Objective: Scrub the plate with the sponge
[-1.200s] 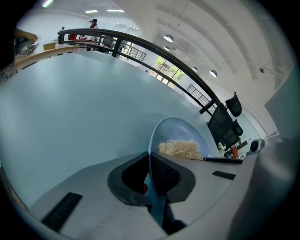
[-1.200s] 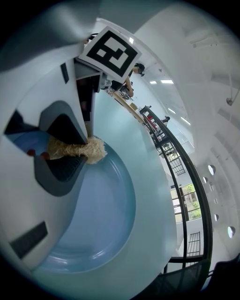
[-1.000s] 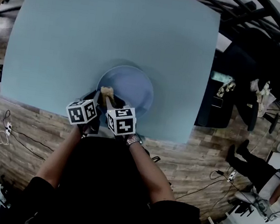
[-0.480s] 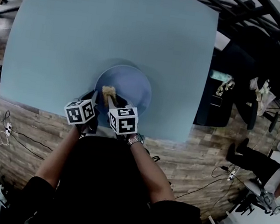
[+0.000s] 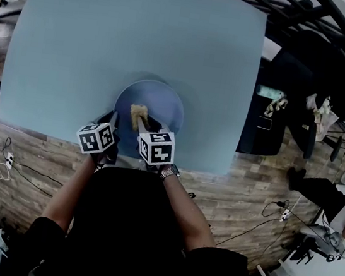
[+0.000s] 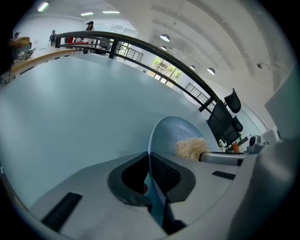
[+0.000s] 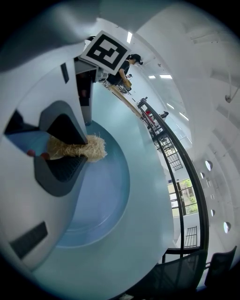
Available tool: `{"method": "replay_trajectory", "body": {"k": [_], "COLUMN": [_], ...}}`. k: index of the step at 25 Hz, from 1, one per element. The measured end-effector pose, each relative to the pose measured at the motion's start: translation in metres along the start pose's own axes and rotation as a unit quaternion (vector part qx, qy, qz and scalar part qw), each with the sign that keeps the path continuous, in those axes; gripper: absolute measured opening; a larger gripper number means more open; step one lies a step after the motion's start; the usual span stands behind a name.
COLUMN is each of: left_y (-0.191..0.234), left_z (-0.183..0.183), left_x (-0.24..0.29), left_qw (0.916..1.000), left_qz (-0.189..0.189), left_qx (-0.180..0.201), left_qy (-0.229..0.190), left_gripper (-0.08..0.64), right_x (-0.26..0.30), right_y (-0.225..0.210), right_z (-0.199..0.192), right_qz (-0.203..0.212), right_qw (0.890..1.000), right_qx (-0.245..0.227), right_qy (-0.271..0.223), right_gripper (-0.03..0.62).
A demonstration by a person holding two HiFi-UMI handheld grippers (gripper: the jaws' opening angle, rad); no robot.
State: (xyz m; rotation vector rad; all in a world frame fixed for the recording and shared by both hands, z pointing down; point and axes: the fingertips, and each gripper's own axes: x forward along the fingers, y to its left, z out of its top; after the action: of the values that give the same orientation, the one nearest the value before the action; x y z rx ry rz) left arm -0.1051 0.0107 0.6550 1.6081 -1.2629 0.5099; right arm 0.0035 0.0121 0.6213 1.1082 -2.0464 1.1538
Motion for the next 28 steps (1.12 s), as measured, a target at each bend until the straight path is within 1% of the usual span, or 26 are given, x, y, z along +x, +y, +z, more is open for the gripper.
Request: {"method": "replay_trajectory", "body": {"k": [13, 28], "left_y": [0.001, 0.001], "left_z": [0.0, 0.001], "left_x": [0.001, 0.002], "left_qw": [0.9999, 0.9999], "left_qz": [0.006, 0.013], "left_qx": [0.008, 0.008], "left_qy": [-0.002, -0.004], "left_gripper": [0.012, 0.011], "right_x": [-0.012, -0.028], "right_y": [-0.024, -0.059], "right_z": [0.001, 0.007], "right_qz": [-0.016, -0.042], "right_qw": [1.0, 0.998], "right_qx": [0.014, 0.031], "right_qy": [-0.006, -0.019], "right_gripper": [0.072, 0.072]}}
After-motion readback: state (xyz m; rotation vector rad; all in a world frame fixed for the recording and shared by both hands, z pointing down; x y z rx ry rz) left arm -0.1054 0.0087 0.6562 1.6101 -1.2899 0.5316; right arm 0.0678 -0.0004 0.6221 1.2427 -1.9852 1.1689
